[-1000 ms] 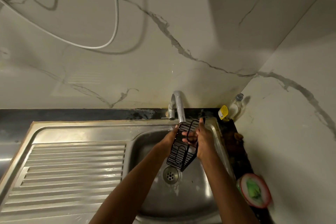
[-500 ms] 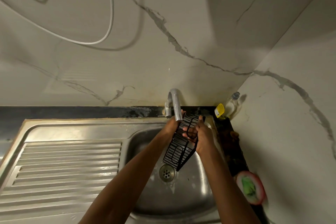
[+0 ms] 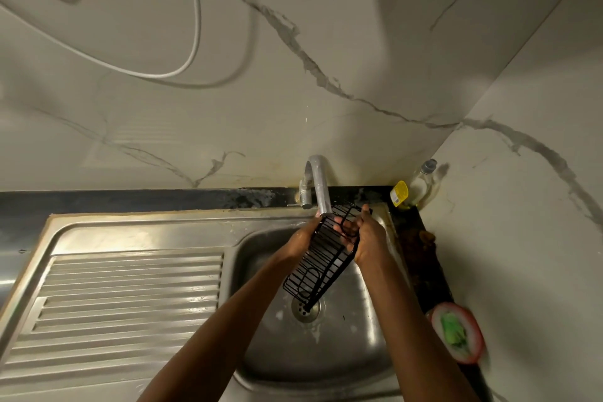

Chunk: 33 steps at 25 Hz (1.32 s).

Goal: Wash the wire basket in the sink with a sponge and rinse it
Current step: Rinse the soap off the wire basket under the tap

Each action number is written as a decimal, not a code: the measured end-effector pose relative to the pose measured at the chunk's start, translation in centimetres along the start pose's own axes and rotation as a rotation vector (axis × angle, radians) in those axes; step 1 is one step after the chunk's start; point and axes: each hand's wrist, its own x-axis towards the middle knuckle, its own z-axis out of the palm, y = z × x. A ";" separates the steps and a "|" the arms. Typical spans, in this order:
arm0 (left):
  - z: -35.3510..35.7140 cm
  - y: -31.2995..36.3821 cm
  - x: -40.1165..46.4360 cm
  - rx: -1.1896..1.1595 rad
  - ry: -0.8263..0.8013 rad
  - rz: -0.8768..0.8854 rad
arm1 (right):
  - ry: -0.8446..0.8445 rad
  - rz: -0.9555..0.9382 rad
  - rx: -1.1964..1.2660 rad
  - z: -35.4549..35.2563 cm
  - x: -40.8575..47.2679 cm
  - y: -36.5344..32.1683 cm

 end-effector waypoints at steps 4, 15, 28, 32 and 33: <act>-0.2 1.2 -0.1 -0.008 -0.022 0.074 | 0.001 -0.018 0.036 0.3 0.3 0.9; -1.2 -2.5 1.2 -0.166 0.021 -0.210 | -0.047 -0.176 -0.082 0.1 -1.0 0.8; 1.6 4.5 0.9 -0.354 -0.028 -0.348 | 0.026 -0.192 -0.122 -0.2 -0.1 1.9; 1.4 5.5 -1.5 -0.242 -0.015 -0.270 | 0.057 -0.165 -0.042 -0.5 1.0 1.7; 1.1 5.2 -1.9 -0.209 -0.007 -0.240 | 0.057 -0.153 -0.021 -0.5 1.2 1.8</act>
